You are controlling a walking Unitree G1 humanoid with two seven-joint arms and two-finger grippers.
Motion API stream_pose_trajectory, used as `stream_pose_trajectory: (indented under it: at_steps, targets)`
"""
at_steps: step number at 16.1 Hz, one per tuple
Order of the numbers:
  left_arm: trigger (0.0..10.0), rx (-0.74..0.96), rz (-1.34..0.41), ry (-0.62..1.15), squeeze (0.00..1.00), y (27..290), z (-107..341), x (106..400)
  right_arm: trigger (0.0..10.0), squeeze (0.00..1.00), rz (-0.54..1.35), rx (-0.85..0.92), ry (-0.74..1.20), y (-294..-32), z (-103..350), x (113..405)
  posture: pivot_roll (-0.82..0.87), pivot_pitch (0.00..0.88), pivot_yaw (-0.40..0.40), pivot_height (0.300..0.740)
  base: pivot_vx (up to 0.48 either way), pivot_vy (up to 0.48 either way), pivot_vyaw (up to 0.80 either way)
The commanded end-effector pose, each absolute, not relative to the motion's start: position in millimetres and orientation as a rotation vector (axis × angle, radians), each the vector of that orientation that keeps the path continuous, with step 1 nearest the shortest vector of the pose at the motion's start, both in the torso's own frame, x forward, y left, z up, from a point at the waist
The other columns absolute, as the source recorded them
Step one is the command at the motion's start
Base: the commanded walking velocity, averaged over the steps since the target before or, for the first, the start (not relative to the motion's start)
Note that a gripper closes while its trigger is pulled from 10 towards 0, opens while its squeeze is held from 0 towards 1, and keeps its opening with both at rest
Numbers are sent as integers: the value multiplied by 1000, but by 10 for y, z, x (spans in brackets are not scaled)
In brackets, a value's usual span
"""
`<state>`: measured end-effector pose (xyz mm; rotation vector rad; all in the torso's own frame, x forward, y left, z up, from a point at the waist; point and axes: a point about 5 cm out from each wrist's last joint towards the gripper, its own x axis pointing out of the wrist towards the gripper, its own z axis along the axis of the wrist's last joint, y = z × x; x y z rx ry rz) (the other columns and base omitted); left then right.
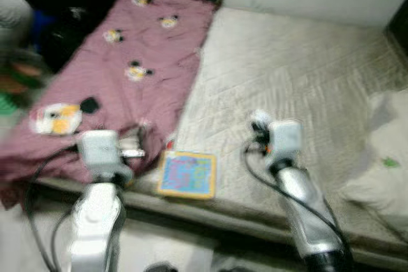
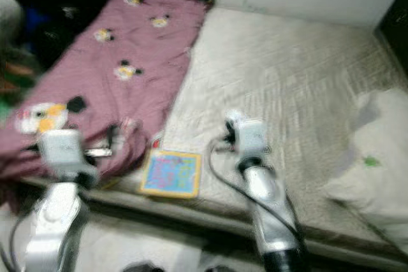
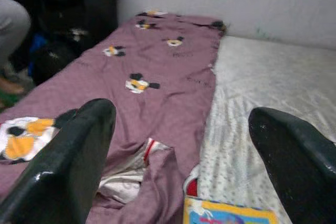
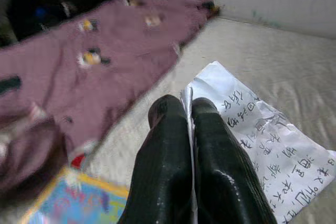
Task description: Clean up the room
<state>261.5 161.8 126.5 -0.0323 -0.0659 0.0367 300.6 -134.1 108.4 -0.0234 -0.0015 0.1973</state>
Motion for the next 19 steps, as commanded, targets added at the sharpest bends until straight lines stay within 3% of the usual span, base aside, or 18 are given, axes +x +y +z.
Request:
stream_pose_trajectory:
  at_steps: [1, 3, 8, 12, 19]
  targets:
    - [10000, -18, 49, -68, 0, 1668, 1283, 2628, 10000, 0, 194, -14, -16, -1323, 1122, 3019, 36, 117, -35, 740, 0, 480, 0]
    - [10000, -14, 40, -73, 0, 1658, 1292, 2640, 10000, 0, 196, -10, -15, -1318, 1116, 3021, 35, 113, -32, 740, 0, 480, -709]
    - [10000, -27, 38, -84, 0, 1635, 1297, 2644, 10000, 0, 200, -9, -10, -1315, 1103, 3034, 32, 108, -32, 740, 0, 480, 0]
    - [10000, -68, -21, -106, 0, 1623, 1335, 2622, 10000, 0, 203, -7, -4, -1305, 1098, 3056, 29, 113, -31, 740, 0, 0, 0]
    - [10000, -86, -42, -109, 0, 1586, 1348, 2657, 10000, 0, 209, -5, -12, -1281, 1110, 3073, 20, 120, -26, 740, 258, 0, -130]
